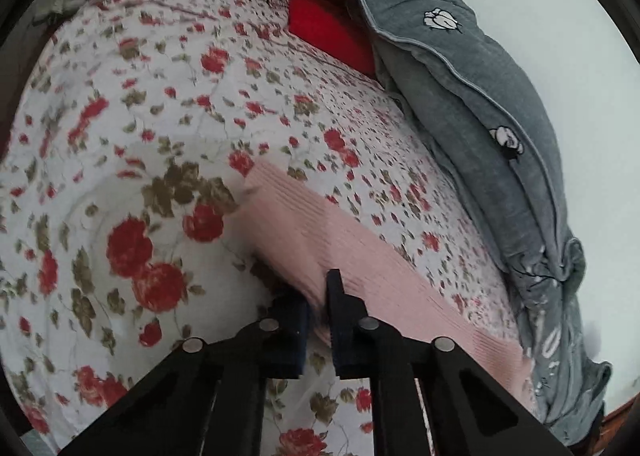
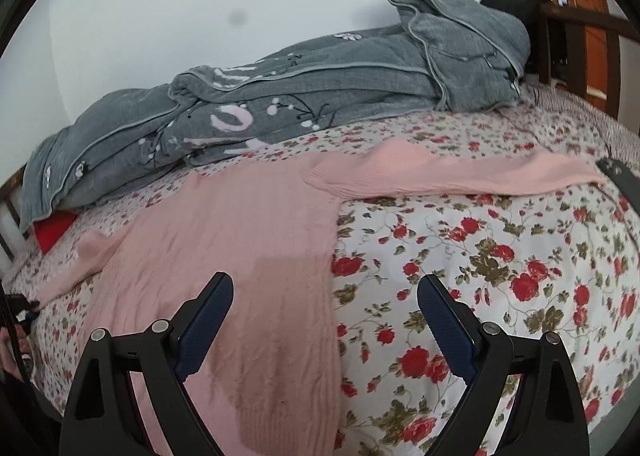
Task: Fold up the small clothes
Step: 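Grasp the sweater sleeve cuff with the left gripper and lift it, then fold the held sleeve across the sweater body and release with the left gripper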
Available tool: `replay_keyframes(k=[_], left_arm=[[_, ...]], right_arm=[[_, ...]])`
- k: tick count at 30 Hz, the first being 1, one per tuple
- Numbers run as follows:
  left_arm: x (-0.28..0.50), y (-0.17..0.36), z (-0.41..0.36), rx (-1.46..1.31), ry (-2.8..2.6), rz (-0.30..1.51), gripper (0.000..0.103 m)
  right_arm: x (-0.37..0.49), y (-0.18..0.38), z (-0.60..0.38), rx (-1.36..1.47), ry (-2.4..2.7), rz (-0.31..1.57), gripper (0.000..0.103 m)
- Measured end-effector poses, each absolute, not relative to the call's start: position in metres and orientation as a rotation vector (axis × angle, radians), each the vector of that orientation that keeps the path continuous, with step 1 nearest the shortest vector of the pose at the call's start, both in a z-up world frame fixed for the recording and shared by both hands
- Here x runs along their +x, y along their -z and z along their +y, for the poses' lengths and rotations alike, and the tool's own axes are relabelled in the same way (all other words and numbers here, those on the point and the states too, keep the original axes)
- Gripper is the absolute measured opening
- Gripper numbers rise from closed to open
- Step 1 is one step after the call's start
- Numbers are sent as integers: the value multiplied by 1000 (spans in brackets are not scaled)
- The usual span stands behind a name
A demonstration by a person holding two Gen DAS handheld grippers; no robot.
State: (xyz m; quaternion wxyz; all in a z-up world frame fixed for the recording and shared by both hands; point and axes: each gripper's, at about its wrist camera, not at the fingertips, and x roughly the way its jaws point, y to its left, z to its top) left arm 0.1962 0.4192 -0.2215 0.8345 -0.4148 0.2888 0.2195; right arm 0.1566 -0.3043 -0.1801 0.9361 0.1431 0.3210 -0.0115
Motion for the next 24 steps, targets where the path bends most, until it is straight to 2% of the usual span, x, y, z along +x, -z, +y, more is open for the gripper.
replay_keyframes(k=[6,14,20,24], left_arm=[[218,169,372,-636,-516,590,7],[280,81,228,-403,-221,524,7],[324,72,86,-297,16,576,7],[351,91,-18,-280,200,654,7]], right_arm=[[173,183,-321,268,17,687,92],[182,181,-337,299,-28,671,92],[184,173,-347,300,-31,641,92],[181,165,-357,282,-13,617,92]])
